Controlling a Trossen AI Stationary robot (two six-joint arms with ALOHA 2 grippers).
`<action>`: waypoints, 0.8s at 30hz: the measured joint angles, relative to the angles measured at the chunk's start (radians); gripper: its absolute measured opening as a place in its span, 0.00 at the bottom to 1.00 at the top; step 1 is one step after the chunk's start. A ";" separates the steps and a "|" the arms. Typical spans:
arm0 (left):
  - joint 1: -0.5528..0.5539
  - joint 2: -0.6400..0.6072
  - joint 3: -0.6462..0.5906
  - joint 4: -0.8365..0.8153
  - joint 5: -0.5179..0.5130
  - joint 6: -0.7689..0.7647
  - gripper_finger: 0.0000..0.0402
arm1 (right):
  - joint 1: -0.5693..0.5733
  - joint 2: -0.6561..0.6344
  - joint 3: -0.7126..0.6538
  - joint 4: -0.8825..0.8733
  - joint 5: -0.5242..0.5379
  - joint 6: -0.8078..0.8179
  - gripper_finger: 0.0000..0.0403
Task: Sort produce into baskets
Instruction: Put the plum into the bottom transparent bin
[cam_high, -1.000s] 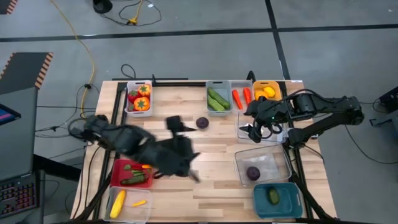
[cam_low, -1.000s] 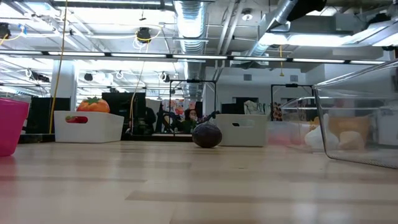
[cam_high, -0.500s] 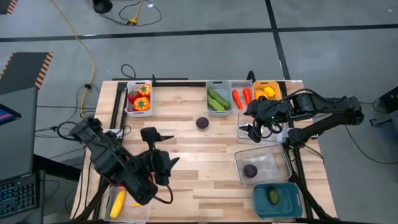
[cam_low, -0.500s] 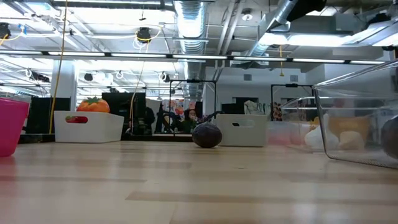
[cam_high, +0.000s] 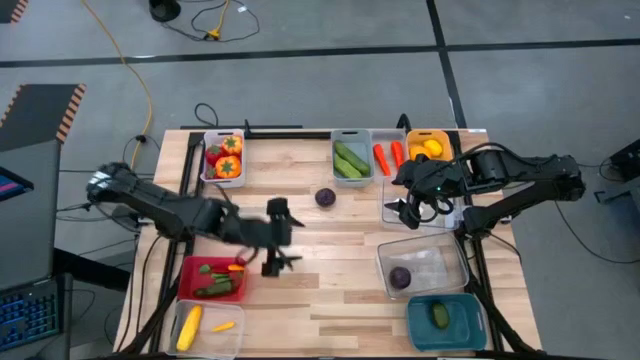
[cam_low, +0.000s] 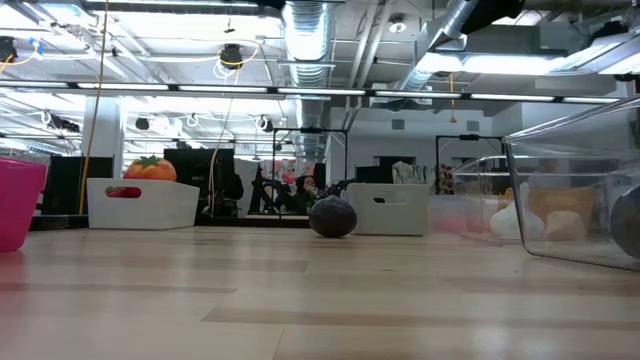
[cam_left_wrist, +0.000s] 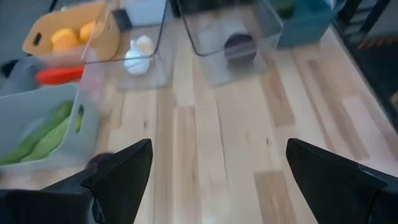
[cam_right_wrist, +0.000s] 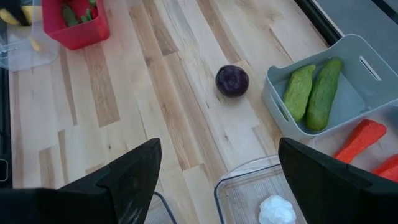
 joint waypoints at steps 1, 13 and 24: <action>0.031 -0.038 -0.073 0.082 0.039 0.018 0.89 | 0.000 0.000 0.000 0.000 0.000 0.000 0.87; 0.152 -0.652 -0.707 0.456 0.086 -0.014 0.89 | 0.001 0.000 0.000 0.002 0.000 0.001 0.87; 0.152 -1.097 -0.972 0.509 0.106 -0.099 0.89 | -0.008 0.101 0.000 0.206 0.001 0.085 0.87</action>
